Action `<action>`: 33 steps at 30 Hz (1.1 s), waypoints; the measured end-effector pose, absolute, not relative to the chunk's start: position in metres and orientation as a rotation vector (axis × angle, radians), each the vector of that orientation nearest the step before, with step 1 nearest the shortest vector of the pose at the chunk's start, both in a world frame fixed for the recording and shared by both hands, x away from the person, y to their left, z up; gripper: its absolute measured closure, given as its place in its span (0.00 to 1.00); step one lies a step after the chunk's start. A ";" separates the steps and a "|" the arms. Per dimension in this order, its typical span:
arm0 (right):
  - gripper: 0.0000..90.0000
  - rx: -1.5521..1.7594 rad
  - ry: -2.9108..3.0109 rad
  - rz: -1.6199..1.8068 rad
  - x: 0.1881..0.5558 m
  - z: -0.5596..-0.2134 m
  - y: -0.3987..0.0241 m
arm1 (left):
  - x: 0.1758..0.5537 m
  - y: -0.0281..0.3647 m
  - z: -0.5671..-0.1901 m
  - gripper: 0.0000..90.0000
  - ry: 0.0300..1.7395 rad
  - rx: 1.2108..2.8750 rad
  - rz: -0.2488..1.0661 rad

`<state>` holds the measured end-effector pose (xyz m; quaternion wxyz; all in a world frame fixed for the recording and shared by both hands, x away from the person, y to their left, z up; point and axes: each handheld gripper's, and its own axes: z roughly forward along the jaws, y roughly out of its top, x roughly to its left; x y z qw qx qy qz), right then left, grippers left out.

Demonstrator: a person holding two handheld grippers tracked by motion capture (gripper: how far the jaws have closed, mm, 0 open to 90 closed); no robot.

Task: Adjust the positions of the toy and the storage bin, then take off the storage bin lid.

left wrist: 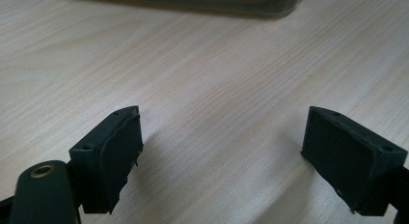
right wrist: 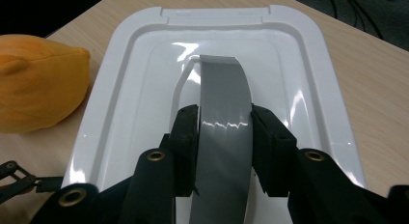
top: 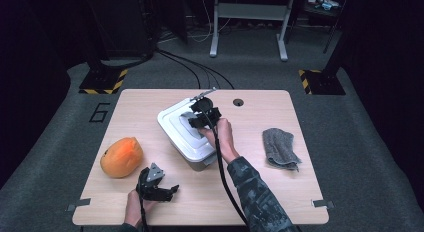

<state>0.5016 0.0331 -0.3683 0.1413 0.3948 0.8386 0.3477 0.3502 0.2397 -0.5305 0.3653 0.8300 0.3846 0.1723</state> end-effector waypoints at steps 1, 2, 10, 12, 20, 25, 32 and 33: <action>0.73 1.159 2.421 1.010 0.502 -0.368 0.033 | 0.350 0.240 -0.530 0.15 0.990 2.134 0.444; 0.73 1.168 2.415 1.012 0.502 -0.368 0.033 | 0.350 0.240 -0.531 0.15 0.990 2.133 0.444; 0.74 1.246 2.338 1.014 0.500 -0.370 0.042 | 0.350 0.240 -0.530 0.16 0.985 2.142 0.431; 0.74 1.267 2.325 1.010 0.499 -0.370 0.045 | 0.350 0.240 -0.530 0.16 0.986 2.140 0.431; 0.74 1.267 2.320 1.013 0.499 -0.371 0.046 | 0.350 0.240 -0.530 0.15 0.986 2.140 0.432; 0.74 1.255 2.317 1.017 0.499 -0.371 0.045 | 0.350 0.240 -0.530 0.15 0.986 2.140 0.431; 0.74 1.262 2.315 1.013 0.498 -0.371 0.046 | 0.350 0.240 -0.530 0.15 0.988 2.138 0.432; 0.74 1.247 2.319 1.014 0.498 -0.370 0.045 | 0.350 0.240 -0.530 0.15 0.987 2.139 0.432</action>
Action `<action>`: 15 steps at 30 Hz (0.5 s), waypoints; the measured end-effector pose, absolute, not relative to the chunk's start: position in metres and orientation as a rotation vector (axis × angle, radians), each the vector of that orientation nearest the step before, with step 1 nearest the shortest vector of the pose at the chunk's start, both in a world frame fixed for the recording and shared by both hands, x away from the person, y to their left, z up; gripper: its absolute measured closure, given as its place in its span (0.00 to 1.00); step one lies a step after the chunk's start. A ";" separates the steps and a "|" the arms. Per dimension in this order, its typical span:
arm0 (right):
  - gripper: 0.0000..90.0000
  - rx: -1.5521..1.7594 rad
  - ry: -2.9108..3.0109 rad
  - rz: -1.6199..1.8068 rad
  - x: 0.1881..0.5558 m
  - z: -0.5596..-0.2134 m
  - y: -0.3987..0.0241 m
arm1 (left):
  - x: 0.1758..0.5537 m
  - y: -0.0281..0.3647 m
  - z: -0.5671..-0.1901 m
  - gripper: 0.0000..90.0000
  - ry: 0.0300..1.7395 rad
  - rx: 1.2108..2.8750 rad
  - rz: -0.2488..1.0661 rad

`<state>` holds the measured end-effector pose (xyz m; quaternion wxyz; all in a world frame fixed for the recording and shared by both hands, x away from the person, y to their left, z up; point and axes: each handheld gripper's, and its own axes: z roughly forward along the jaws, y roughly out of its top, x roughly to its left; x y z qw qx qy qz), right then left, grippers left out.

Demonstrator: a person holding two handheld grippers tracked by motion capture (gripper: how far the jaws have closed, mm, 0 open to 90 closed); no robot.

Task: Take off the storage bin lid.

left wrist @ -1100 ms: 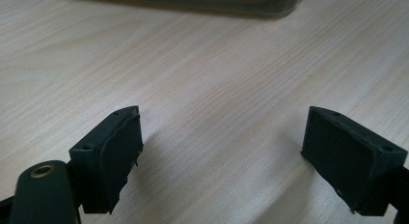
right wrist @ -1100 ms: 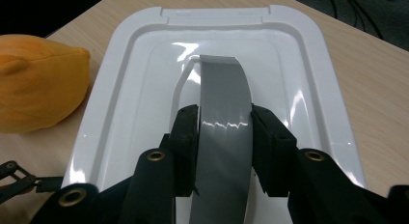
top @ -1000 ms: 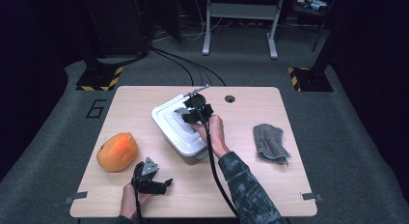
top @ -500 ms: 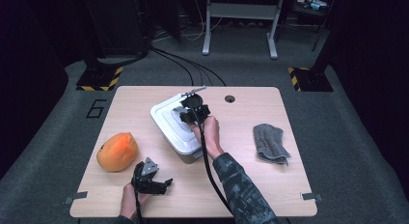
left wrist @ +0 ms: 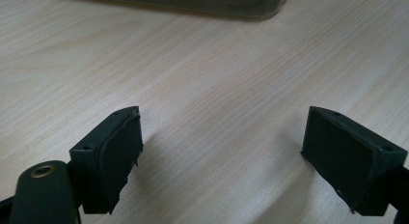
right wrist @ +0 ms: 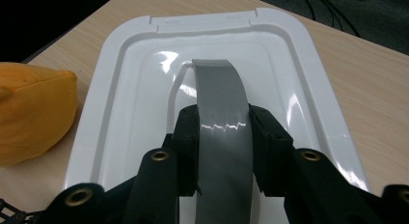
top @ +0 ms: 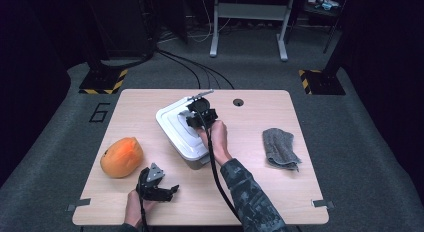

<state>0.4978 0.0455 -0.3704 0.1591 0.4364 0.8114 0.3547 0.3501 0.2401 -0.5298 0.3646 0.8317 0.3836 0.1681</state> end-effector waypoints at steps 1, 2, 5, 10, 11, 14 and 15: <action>0.74 1.252 2.313 1.020 0.497 -0.370 0.046 | 0.350 0.240 -0.530 0.15 0.987 2.139 0.429; 0.74 1.229 2.312 1.019 0.497 -0.369 0.045 | 0.350 0.240 -0.530 0.15 0.986 2.140 0.432; 0.74 1.225 2.309 1.029 0.494 -0.365 0.046 | 0.350 0.240 -0.530 0.15 0.985 2.141 0.433; 0.74 1.207 2.303 1.043 0.492 -0.359 0.043 | 0.350 0.240 -0.530 0.15 0.985 2.143 0.428; 0.74 1.205 2.305 1.042 0.492 -0.357 0.042 | 0.350 0.240 -0.530 0.15 0.986 2.143 0.426; 0.74 1.193 2.296 1.052 0.492 -0.353 0.040 | 0.350 0.240 -0.530 0.15 0.984 2.144 0.428; 0.74 1.191 2.293 1.058 0.492 -0.351 0.038 | 0.350 0.240 -0.530 0.15 0.984 2.144 0.427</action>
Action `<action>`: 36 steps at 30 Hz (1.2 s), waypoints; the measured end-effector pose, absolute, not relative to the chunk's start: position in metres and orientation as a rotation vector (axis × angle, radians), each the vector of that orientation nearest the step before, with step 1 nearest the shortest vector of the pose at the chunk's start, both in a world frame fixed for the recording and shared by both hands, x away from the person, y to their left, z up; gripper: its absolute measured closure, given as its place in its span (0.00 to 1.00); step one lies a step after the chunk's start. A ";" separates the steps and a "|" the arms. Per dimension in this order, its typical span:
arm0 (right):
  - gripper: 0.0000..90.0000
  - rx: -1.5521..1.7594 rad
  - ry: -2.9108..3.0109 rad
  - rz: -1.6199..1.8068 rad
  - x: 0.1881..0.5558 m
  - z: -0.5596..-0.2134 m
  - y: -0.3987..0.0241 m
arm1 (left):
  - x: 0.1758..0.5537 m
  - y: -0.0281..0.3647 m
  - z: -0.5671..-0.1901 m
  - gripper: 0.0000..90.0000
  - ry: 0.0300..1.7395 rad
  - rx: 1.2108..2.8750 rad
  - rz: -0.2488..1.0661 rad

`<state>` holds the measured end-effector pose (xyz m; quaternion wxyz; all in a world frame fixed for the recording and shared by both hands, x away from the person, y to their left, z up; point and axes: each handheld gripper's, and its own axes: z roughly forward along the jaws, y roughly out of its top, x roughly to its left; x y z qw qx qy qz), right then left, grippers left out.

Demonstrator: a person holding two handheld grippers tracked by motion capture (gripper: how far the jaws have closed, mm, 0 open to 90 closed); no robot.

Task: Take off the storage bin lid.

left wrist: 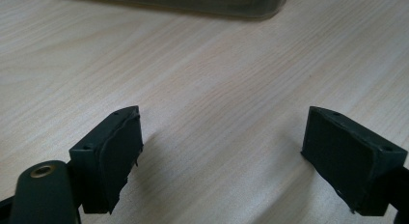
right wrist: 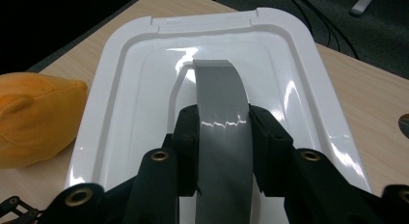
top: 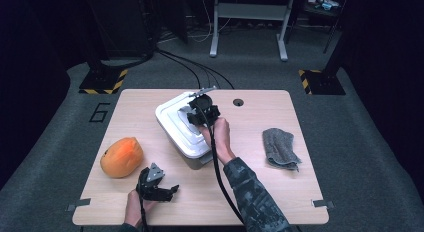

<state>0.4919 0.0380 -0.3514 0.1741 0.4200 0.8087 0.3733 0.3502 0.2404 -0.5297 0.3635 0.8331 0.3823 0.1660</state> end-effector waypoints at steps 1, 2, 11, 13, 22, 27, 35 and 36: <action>0.74 1.199 2.290 1.060 0.491 -0.350 0.037 | 0.350 0.240 -0.530 0.15 0.985 2.143 0.428; 0.74 1.193 2.289 1.061 0.491 -0.348 0.036 | 0.350 0.240 -0.530 0.15 0.985 2.143 0.428; 0.74 1.197 2.270 1.066 0.491 -0.333 0.021 | 0.350 0.240 -0.530 0.15 0.985 2.143 0.426; 0.74 1.195 2.266 1.071 0.491 -0.329 0.016 | 0.350 0.240 -0.530 0.15 0.985 2.143 0.426; 0.74 1.207 2.230 1.081 0.494 -0.322 -0.007 | 0.350 0.240 -0.530 0.15 0.986 2.143 0.427; 0.74 1.237 2.210 1.084 0.496 -0.319 -0.020 | 0.350 0.241 -0.529 0.15 0.983 2.148 0.427; 0.74 1.268 2.162 1.087 0.500 -0.315 -0.040 | 0.350 0.240 -0.530 0.15 0.984 2.147 0.427; 0.74 1.272 2.156 1.085 0.501 -0.315 -0.042 | 0.350 0.241 -0.529 0.15 0.982 2.149 0.429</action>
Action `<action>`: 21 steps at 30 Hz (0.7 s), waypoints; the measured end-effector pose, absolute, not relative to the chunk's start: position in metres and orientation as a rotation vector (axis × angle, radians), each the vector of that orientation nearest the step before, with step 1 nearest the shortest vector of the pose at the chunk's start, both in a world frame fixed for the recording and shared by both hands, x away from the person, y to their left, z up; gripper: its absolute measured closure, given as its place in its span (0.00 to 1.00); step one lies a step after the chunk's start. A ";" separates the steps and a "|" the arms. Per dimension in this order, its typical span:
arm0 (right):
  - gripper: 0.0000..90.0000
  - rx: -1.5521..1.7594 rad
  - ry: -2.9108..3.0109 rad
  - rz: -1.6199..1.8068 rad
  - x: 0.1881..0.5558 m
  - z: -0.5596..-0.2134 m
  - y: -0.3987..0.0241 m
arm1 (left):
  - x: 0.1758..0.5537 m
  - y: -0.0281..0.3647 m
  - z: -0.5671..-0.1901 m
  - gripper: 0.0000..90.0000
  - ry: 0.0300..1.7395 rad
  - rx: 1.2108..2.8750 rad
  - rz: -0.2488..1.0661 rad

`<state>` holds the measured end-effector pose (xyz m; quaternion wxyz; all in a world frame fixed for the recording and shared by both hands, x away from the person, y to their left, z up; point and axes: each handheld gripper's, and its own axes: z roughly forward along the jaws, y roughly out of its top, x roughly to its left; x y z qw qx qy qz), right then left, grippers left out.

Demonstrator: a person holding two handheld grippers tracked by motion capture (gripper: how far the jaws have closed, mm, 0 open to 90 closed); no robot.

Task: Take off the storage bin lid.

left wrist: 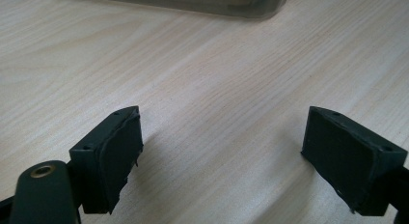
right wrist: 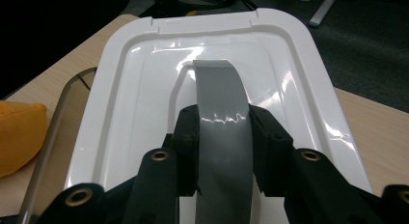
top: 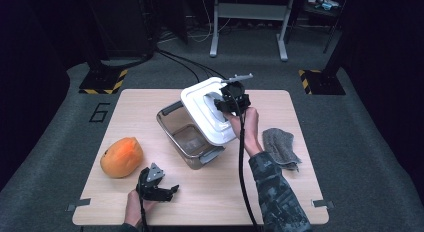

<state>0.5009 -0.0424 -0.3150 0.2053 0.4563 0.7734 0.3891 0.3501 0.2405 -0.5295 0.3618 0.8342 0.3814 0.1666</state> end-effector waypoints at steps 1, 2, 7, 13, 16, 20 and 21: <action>0.74 1.275 2.155 1.080 0.502 -0.315 -0.045 | 0.350 0.241 -0.530 0.15 0.982 2.148 0.429; 0.74 1.285 2.146 1.081 0.502 -0.314 -0.047 | 0.350 0.241 -0.529 0.15 0.982 2.149 0.429; 0.74 1.318 2.109 1.072 0.506 -0.312 -0.063 | 0.350 0.241 -0.530 0.15 0.982 2.148 0.429; 0.74 1.342 2.070 1.061 0.510 -0.311 -0.081 | 0.350 0.241 -0.529 0.15 0.982 2.149 0.428; 0.74 1.356 2.057 1.054 0.512 -0.312 -0.089 | 0.350 0.241 -0.530 0.15 0.981 2.149 0.427; 0.74 1.379 2.046 1.037 0.515 -0.315 -0.097 | 0.350 0.241 -0.530 0.15 0.982 2.149 0.429; 0.74 1.382 2.041 1.035 0.516 -0.316 -0.099 | 0.350 0.241 -0.530 0.15 0.982 2.149 0.429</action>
